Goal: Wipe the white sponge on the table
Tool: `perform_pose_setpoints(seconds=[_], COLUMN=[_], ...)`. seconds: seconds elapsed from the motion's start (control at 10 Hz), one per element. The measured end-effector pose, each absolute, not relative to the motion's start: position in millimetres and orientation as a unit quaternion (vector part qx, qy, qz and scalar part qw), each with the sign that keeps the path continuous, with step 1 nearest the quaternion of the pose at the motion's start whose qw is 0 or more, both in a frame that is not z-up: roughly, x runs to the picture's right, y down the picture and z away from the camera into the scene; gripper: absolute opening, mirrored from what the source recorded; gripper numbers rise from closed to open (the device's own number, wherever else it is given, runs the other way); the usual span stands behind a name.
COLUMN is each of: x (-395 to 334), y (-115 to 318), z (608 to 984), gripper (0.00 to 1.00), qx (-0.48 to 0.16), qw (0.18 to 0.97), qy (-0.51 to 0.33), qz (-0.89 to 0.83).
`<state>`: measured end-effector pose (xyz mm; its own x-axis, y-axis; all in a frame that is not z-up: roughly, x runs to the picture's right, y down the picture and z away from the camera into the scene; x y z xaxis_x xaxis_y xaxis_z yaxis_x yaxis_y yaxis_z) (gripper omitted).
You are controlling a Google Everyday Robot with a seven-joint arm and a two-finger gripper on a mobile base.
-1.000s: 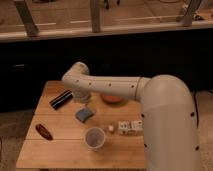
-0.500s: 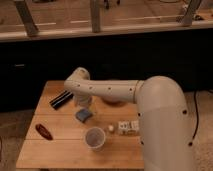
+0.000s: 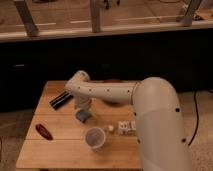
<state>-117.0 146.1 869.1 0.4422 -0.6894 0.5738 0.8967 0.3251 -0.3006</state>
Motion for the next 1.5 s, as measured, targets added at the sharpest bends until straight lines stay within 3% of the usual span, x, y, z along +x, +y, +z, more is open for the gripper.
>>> perform_pose_setpoints(seconds=[0.3, 1.1, 1.5], x=[-120, -113, -102], y=[151, 151, 152], z=[875, 883, 881], gripper=[0.79, 0.06, 0.04], qx=[-0.301, -0.296, -0.286], qw=[0.794, 0.801, 0.81], qy=[-0.175, -0.183, -0.183], qz=[-0.498, -0.488, -0.477])
